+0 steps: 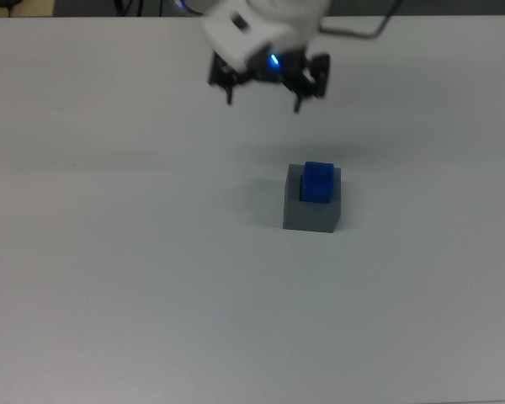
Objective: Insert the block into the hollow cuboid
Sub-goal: 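Open the gripper and raise it away from the cube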
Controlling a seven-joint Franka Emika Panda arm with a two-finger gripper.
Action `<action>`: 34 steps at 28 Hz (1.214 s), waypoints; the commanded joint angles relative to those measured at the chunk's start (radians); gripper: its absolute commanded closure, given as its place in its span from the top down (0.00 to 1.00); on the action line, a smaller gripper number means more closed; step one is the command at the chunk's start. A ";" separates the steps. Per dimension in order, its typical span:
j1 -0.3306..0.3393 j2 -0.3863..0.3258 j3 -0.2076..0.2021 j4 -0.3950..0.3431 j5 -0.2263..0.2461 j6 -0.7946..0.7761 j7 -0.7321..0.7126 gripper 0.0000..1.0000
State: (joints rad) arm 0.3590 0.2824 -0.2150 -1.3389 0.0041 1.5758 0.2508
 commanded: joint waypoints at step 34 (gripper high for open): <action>-0.341 -0.342 0.143 -0.289 0.001 -0.019 -0.228 1.00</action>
State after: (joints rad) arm 0.0391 -0.0715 -0.0879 -1.6160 -0.0027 1.5273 -0.0052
